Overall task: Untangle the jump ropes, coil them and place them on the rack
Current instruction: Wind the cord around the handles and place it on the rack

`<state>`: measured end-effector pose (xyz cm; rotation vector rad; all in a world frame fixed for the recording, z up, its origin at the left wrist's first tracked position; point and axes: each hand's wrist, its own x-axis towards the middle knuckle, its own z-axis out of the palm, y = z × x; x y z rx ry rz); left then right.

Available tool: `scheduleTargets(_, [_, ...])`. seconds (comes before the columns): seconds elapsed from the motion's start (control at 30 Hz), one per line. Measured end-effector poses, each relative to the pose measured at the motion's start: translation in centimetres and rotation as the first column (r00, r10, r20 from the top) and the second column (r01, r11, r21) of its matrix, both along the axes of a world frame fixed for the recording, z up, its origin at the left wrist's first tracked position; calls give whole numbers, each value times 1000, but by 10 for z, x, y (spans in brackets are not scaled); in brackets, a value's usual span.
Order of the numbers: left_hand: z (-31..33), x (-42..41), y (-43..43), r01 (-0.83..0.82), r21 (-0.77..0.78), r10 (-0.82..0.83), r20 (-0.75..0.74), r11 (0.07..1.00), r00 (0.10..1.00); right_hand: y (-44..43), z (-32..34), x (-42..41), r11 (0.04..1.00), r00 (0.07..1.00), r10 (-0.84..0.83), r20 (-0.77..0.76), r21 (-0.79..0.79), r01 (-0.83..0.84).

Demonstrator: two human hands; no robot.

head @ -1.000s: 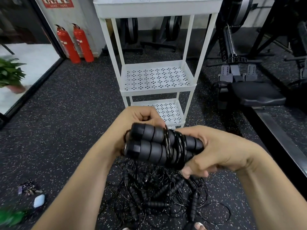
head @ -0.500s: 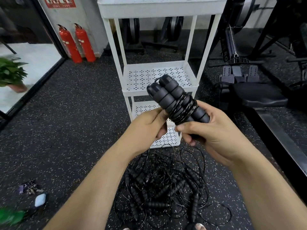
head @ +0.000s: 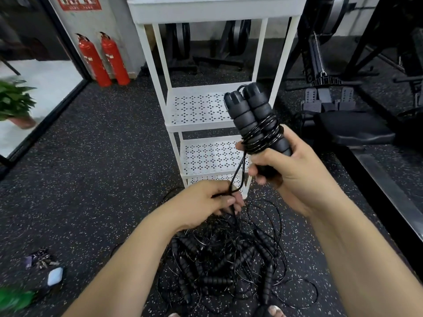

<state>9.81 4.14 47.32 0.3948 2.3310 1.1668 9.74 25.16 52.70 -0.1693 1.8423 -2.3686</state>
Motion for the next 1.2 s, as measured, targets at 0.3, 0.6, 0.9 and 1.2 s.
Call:
scheduleTargets(0.3, [8,0,3,-37,3,37,-81,999,996,6,-9,-1,986,999,-30,-14,165,32])
scheduleTargets(0.6, [8,5,24,-237,448,241,50,862,969,1,-6,2,985,1000,2,4,173,-3])
scheduleTargets(0.9, [1,1,13,-233,271,210,109,934,972,8,-15,-4,896,995,-96,-27,434,98])
scheduleTargets(1.2, [31,4,2,-8,-229,-37,-193,973,980,22,-22,-10,588,996,-85,-22,806,68])
